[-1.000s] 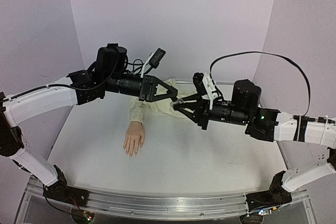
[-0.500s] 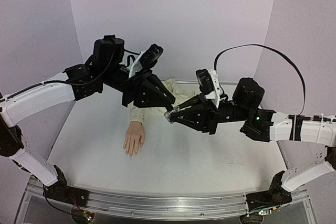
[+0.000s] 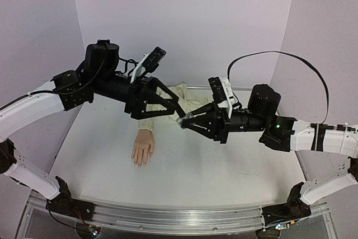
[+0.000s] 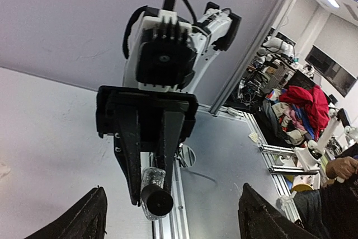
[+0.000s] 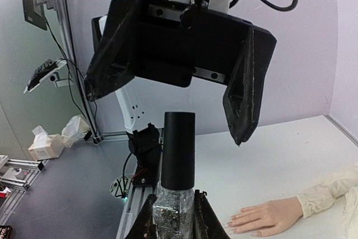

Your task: Paint the nails

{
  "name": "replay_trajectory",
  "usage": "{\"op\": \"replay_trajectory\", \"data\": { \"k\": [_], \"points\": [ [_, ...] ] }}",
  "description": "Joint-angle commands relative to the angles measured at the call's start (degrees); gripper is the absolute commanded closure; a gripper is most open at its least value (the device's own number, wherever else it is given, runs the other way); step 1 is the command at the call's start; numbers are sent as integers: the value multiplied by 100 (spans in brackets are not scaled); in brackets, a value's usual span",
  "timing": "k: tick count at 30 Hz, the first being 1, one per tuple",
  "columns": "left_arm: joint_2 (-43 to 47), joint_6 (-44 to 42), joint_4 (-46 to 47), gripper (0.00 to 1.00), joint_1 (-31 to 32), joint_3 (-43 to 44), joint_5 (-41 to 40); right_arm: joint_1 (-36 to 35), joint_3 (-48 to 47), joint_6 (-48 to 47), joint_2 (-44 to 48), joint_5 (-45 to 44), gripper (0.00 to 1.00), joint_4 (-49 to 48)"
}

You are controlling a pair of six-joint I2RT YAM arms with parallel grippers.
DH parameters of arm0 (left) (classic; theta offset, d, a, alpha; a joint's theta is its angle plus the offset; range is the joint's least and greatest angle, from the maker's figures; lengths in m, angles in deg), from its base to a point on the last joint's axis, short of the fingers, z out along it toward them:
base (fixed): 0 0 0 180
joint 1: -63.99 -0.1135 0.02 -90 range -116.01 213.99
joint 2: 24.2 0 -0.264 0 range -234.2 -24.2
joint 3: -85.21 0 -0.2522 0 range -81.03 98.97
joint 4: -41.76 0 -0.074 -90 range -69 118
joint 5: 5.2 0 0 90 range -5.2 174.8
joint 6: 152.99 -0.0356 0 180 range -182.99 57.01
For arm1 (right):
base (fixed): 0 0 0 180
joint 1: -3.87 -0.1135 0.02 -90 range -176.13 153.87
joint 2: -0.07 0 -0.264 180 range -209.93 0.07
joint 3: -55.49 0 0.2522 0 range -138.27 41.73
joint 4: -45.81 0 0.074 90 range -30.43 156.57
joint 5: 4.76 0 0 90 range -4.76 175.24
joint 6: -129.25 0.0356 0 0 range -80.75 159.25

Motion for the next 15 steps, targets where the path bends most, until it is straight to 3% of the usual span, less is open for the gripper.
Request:
{"op": "replay_trajectory", "data": {
  "k": [1,15],
  "points": [
    [16,191,-544,20,5,229,-740,16,-319,-543,37,-459,100,236],
    [-491,203,-611,59,66,596,-711,20,-401,-749,-150,-785,100,358]
  ]
}}
